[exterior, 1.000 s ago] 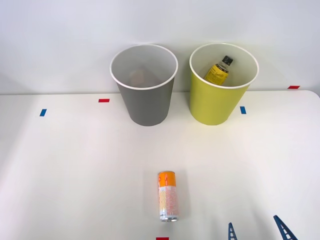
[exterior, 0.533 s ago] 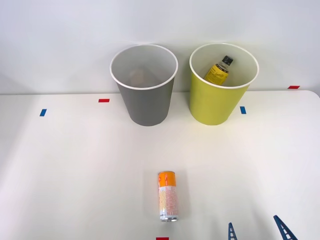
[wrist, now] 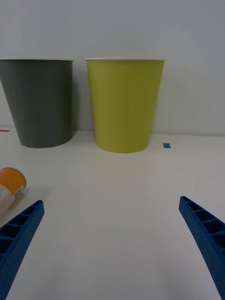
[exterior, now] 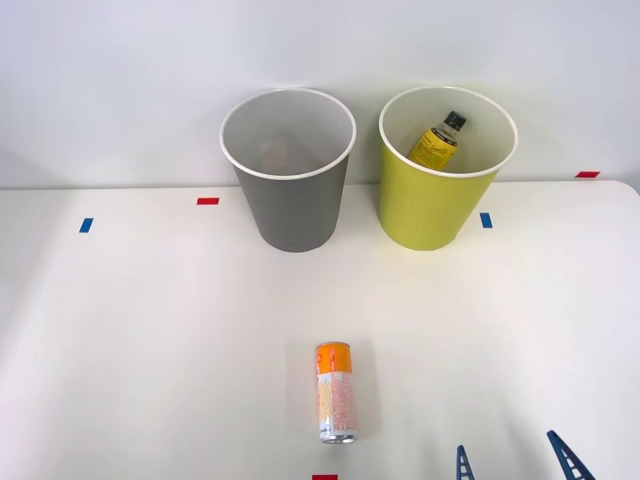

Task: Put cans in the gray bin, plastic bottles in the light green bin

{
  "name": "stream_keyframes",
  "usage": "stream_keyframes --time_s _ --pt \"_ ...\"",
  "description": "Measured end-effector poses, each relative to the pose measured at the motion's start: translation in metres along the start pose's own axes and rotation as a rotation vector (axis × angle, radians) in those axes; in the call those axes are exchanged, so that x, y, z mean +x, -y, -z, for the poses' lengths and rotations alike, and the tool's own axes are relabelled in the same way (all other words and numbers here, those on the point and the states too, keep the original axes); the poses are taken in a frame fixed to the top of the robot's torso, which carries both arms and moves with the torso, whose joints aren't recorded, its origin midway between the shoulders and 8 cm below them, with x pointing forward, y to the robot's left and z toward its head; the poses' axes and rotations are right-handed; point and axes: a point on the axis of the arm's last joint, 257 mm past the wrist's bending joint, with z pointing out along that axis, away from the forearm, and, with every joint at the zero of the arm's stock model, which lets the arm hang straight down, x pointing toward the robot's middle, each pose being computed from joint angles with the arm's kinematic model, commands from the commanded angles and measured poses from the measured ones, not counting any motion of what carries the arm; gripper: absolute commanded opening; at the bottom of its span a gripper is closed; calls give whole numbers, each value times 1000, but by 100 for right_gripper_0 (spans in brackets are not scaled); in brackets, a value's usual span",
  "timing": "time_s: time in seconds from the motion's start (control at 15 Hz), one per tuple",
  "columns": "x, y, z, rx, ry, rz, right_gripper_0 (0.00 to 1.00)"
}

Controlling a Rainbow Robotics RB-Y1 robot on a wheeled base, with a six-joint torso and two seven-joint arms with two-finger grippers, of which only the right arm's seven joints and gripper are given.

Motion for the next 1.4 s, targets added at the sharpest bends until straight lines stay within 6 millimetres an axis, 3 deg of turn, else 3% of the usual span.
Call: stream_keyframes --time_s 1.4 --pt "0 0 0 0 0 0 100"
